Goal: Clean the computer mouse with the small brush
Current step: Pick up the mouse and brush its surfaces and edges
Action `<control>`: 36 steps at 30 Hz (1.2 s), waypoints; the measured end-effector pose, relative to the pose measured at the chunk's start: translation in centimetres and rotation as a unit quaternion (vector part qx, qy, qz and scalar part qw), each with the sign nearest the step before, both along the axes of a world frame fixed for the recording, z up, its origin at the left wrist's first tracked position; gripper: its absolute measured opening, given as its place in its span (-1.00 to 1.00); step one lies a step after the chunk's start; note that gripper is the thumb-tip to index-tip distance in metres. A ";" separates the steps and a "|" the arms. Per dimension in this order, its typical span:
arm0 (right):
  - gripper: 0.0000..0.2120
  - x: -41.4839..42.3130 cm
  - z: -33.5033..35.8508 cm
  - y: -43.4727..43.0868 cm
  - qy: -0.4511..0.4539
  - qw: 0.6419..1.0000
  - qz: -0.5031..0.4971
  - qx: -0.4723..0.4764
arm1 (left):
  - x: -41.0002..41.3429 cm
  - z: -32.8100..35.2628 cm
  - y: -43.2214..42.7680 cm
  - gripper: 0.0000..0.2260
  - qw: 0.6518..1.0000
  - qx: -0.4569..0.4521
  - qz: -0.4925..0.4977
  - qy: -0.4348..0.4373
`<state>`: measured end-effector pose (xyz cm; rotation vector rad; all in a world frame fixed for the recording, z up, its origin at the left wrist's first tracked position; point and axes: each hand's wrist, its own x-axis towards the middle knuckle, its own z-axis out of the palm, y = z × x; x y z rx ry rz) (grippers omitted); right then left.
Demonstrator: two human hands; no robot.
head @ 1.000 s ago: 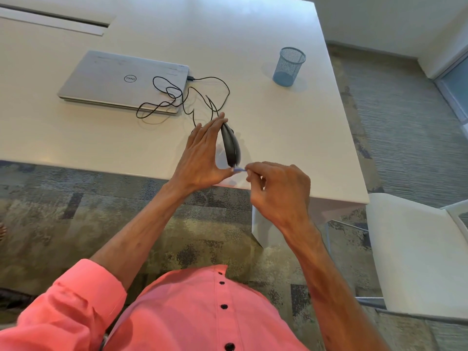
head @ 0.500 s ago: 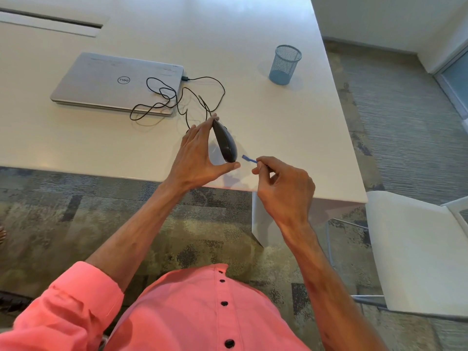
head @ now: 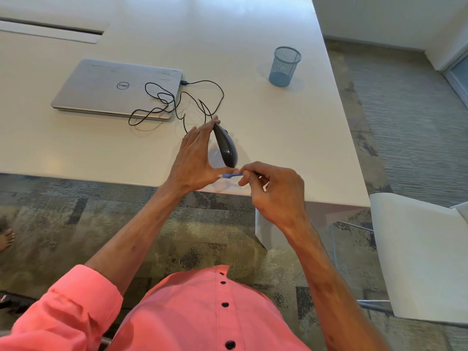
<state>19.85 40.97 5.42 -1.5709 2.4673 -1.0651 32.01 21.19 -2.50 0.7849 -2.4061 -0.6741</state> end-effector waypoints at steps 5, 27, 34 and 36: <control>-0.88 -1.1 0.0 0.0 -0.010 1.000 -0.028 -0.010 | -0.6 0.4 0.2 0.19 1.000 -0.008 0.002 0.005; -0.74 -9.6 -1.1 -1.1 -0.635 0.762 -0.062 -0.110 | -4.3 1.7 3.1 0.20 0.999 -0.002 -0.003 0.049; -0.79 -11.0 -1.2 -5.9 -0.753 0.656 0.025 -0.050 | -5.7 2.5 1.7 0.16 0.995 0.026 -0.039 0.087; -0.77 -11.1 -1.4 -7.5 -0.759 0.649 0.031 -0.048 | -6.1 2.4 0.7 0.12 0.993 0.037 -0.047 0.099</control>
